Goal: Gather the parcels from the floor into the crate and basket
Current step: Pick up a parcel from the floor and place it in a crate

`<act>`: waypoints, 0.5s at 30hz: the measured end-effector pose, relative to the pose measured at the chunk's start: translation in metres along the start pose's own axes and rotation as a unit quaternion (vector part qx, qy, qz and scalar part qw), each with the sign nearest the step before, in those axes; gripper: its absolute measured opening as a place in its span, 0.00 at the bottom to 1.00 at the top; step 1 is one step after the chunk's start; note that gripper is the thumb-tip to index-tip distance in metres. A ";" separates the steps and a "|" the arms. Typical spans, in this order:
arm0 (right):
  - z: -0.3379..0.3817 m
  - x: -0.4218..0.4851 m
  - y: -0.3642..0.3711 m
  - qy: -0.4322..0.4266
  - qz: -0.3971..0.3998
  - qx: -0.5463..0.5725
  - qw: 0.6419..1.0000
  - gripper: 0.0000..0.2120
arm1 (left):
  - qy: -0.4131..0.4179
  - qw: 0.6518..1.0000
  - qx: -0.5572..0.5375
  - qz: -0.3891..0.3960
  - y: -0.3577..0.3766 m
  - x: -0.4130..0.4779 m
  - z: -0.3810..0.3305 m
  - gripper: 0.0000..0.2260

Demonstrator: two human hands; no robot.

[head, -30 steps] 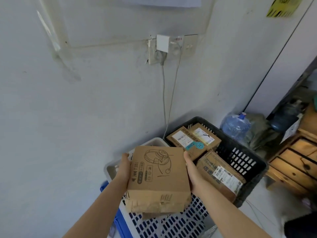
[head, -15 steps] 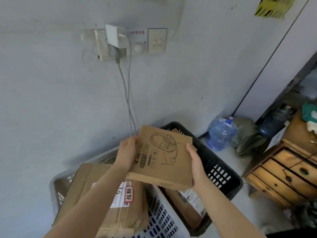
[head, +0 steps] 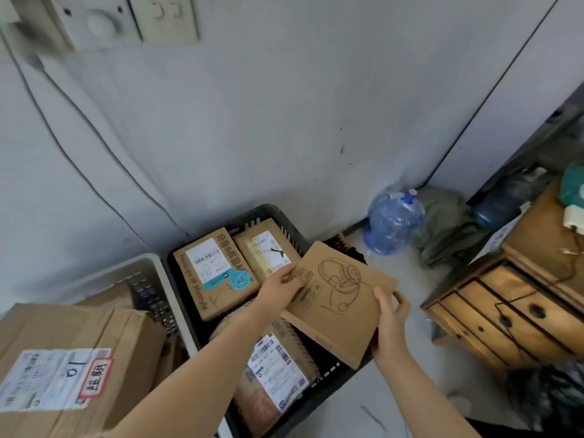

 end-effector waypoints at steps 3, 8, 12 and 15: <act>-0.007 0.005 -0.006 -0.015 0.010 -0.034 0.999 0.21 | -0.020 0.999 -0.003 -0.046 0.009 0.009 0.018 0.07; -0.018 0.012 -0.010 -0.041 0.000 -0.079 0.996 0.25 | -0.108 0.993 -0.001 -0.052 0.011 0.015 0.043 0.23; -0.030 0.008 -0.004 -0.031 -0.015 -0.090 0.995 0.26 | -0.145 0.987 -0.020 -0.064 0.004 0.015 0.059 0.35; -0.041 0.005 0.006 -0.039 -0.038 -0.141 0.989 0.27 | -0.160 0.982 -0.015 -0.104 -0.013 0.009 0.066 0.38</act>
Point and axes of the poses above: each hand's wrist, its own x-axis towards the middle knuckle, its own y-axis out of the palm, z = x × y, the point moved 5 cm from there along x, towards the middle knuckle, and after that the axes turned 5 degrees about -y, right-handed, at the moved point
